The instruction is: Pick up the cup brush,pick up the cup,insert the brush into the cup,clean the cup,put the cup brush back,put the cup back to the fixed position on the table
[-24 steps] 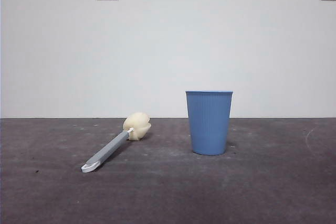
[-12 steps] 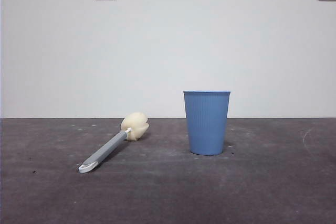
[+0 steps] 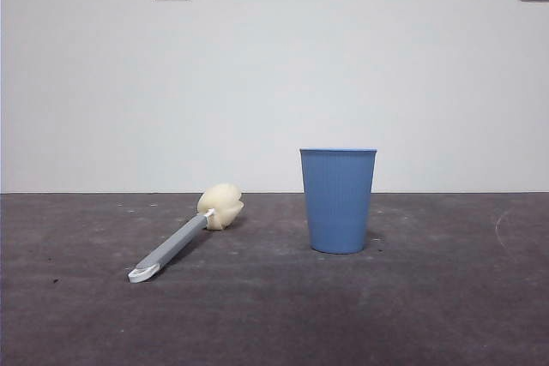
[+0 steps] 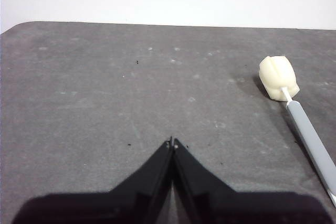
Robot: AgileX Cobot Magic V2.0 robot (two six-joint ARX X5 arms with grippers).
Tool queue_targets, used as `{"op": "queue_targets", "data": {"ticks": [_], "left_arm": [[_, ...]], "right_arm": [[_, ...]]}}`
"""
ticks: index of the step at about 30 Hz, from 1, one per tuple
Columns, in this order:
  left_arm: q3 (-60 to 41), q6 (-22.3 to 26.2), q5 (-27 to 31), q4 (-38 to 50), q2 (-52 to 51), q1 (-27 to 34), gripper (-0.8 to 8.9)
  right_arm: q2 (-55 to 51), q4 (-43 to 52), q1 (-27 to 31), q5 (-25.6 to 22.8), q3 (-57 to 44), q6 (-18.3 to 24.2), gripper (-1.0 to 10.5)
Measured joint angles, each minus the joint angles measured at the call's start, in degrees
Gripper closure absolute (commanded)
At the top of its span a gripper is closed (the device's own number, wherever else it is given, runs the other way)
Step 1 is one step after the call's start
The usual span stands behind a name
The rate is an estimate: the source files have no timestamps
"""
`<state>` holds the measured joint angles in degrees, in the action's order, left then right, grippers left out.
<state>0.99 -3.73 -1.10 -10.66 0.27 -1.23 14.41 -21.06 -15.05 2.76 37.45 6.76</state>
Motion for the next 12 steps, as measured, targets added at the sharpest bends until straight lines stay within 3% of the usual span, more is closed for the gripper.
{"op": "queue_targets", "data": {"ticks": [7,12], "left_arm": [[0.00,-0.02,0.00,0.00,0.00,0.00,8.17],[0.00,-0.02,0.00,0.00,0.00,0.00,8.17]], "right_arm": [[-8.41,14.51,5.53,0.07,-19.23,-2.58,9.5],[-13.18,17.14,8.68,0.22,-29.55,-6.16,9.5]]}}
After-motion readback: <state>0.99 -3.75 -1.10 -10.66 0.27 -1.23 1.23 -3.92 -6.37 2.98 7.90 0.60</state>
